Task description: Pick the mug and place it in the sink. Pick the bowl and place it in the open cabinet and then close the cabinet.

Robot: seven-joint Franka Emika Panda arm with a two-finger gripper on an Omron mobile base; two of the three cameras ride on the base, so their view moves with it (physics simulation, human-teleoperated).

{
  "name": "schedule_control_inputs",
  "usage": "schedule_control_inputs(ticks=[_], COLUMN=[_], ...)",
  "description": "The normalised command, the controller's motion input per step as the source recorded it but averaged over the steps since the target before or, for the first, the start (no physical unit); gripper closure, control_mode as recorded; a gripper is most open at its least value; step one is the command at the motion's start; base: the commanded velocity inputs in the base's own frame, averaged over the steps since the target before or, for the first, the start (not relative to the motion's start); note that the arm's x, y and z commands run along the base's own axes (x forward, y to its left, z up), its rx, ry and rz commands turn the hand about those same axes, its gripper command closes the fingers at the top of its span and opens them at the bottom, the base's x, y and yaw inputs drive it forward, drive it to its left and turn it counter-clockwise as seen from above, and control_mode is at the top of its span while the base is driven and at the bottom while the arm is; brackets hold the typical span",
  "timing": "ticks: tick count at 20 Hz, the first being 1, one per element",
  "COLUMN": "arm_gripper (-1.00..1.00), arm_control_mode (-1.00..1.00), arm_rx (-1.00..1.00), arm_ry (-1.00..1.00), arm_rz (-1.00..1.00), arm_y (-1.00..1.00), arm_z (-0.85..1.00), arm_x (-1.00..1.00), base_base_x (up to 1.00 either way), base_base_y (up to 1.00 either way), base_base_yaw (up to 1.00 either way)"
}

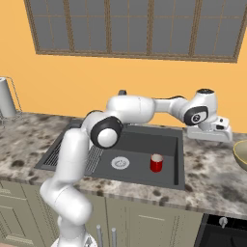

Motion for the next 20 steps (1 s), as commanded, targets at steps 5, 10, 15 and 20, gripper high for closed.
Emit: schedule_control_inputs(ticks=[5,10,15,20], arm_gripper=[-1.00,-1.00,-1.00,-1.00], arm_control_mode=[-1.00,-1.00,-1.00,-1.00], arm_rx=[0.00,0.00,0.00,0.00], arm_ry=[0.00,0.00,0.00,0.00], arm_rz=[0.00,0.00,0.00,0.00], arm_y=[-0.17,-0.22,-0.26,-0.24], arm_z=[-0.02,-0.02,0.00,-0.03], arm_x=[0.10,0.08,0.08,0.10], base_base_x=[0.00,0.00,0.00,0.00], base_base_y=[0.00,0.00,0.00,0.00], base_base_yaw=[0.00,0.00,0.00,0.00])
